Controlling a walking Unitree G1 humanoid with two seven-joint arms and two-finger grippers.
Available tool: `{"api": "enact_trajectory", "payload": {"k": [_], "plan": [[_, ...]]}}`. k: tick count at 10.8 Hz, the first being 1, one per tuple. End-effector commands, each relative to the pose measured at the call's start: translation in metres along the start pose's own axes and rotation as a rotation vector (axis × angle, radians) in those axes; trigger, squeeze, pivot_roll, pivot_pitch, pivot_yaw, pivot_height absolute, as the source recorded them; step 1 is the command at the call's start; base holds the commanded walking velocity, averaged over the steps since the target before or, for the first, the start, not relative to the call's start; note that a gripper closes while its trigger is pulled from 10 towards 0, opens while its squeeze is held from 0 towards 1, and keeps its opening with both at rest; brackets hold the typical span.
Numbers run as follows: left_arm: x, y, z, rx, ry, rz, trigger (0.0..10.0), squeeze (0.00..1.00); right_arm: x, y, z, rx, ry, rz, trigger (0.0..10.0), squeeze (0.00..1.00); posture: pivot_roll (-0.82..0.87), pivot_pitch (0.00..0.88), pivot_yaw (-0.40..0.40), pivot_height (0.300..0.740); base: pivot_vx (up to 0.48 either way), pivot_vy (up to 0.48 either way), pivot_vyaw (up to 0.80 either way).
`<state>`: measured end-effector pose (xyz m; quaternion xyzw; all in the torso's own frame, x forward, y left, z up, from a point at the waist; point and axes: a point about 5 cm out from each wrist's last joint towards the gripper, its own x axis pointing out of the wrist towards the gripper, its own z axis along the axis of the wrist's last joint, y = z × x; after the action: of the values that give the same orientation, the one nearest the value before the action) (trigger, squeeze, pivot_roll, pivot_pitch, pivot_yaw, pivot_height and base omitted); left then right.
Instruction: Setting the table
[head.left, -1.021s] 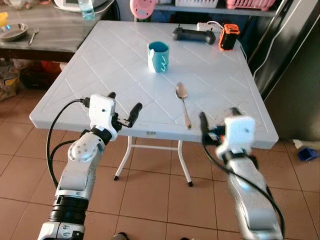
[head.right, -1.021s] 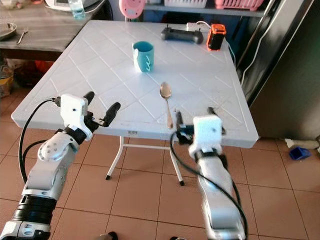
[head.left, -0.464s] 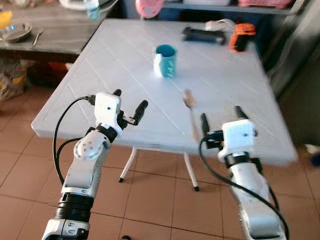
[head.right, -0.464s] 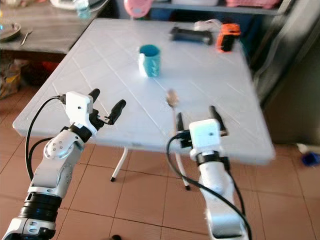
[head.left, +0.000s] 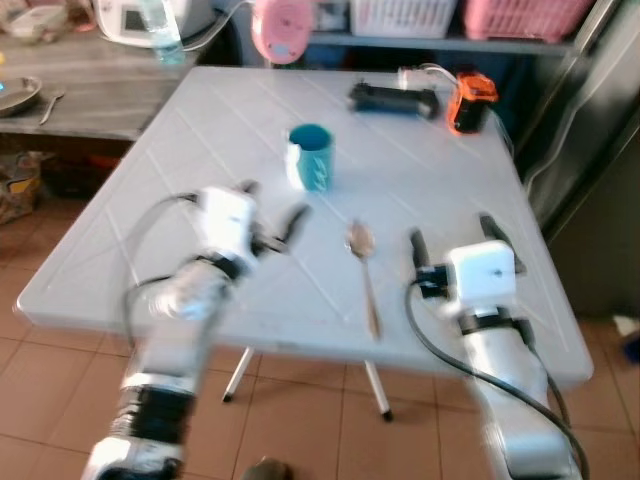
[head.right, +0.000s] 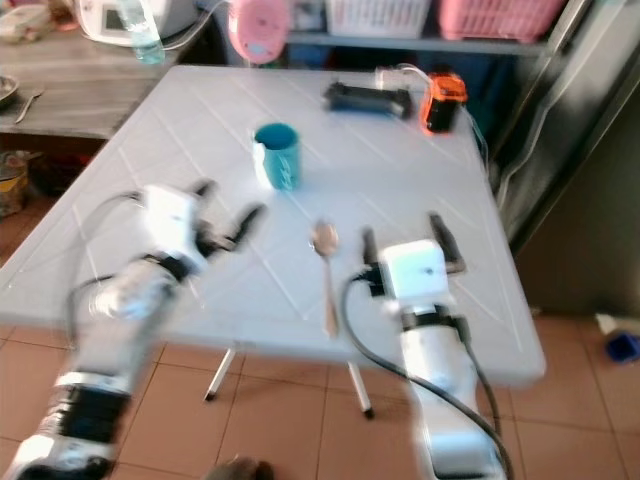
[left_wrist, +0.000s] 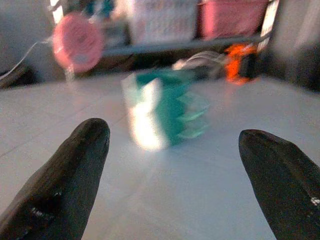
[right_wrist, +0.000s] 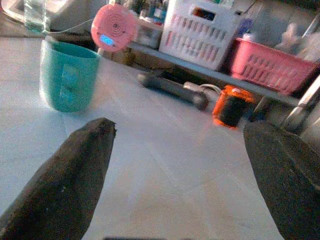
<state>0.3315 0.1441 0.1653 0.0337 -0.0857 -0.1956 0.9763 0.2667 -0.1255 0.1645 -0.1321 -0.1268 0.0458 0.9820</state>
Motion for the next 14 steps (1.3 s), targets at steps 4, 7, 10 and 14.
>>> {"api": "enact_trajectory", "payload": {"k": [4, 7, 10, 14], "plan": [[-0.026, -0.011, -0.016, 0.022, 0.08, -0.132, 10.0, 0.0, -0.011, 0.006, -0.009, 0.124, 0.09, -0.01, 10.0, 0.0, 0.14, 0.16, 0.019, 0.74, 0.0, 0.0, 0.0], [-0.047, -0.007, -0.026, 0.011, 0.182, -0.343, 10.0, 0.0, -0.022, 0.034, -0.016, 0.217, 0.158, 0.096, 10.0, 0.0, 0.15, 0.163, 0.007, 0.74, 0.0, 0.0, 0.0], [-0.054, -0.005, -0.027, 0.008, 0.245, -0.464, 10.0, 0.0, -0.011, 0.051, -0.034, 0.292, 0.284, 0.177, 10.0, 0.0, 0.16, 0.172, 0.009, 0.74, 0.0, 0.0, 0.0], [-0.06, -0.005, -0.03, 0.0, 0.289, -0.526, 10.0, 0.0, 0.019, 0.068, -0.03, 0.424, 0.338, 0.202, 10.0, 0.0, 0.16, 0.186, 0.007, 0.74, 0.0, 0.0, 0.0]]}}
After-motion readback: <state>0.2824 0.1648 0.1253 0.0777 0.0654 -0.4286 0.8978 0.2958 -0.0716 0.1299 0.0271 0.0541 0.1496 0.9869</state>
